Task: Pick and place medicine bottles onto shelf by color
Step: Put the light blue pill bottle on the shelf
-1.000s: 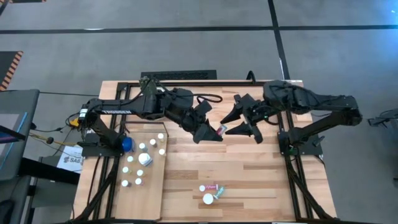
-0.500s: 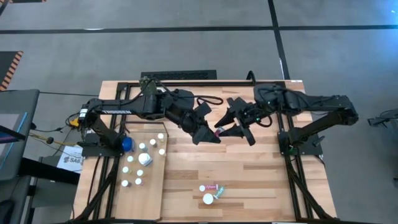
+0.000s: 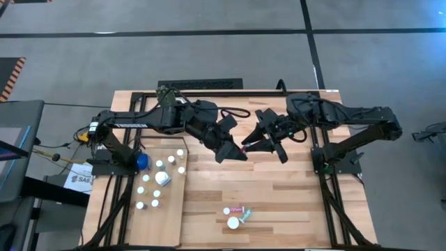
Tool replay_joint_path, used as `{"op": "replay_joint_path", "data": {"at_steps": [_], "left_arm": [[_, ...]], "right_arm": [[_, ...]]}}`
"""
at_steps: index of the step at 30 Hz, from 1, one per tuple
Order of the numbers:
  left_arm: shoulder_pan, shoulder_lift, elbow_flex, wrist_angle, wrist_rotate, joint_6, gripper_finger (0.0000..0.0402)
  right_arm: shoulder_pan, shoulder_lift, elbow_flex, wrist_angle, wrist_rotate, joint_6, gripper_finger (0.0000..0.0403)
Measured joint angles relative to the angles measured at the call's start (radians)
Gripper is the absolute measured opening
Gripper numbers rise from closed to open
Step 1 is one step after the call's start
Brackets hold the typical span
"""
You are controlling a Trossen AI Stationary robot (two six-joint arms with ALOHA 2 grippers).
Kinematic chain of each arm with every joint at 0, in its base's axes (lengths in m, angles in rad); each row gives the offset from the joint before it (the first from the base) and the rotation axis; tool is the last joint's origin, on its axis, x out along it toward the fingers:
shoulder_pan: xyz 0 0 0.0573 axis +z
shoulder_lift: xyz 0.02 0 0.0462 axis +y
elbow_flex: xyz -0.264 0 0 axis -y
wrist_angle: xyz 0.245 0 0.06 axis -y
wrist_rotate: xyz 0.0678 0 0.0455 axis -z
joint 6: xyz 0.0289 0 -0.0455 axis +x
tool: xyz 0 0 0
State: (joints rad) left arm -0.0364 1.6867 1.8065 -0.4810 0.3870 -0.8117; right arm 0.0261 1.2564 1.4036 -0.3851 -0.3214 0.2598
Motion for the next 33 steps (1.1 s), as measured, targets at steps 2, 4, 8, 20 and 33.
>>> {"op": "replay_joint_path", "data": {"at_steps": [2,4,8,20,33], "left_arm": [[0.000,0.000,0.000,0.003,-0.001,0.004,0.0089],[0.000,0.000,0.000,0.006,-0.004,0.004,0.0089],[0.000,0.000,0.000,0.013,-0.006,0.004,0.0089],[0.000,0.000,0.000,0.012,-0.006,0.004,0.0089],[-0.003,0.000,0.000,0.020,-0.060,0.014,0.0101]], "right_arm": [[0.000,0.000,0.000,0.000,-0.001,0.009,0.0129],[0.000,0.000,0.000,-0.001,-0.011,0.009,0.0153],[-0.001,0.002,0.000,-0.008,-0.037,0.011,0.0203],[-0.001,0.002,0.000,-0.007,-0.044,0.021,0.0155],[-0.001,-0.001,0.000,-0.012,-0.051,0.032,0.0116]]}}
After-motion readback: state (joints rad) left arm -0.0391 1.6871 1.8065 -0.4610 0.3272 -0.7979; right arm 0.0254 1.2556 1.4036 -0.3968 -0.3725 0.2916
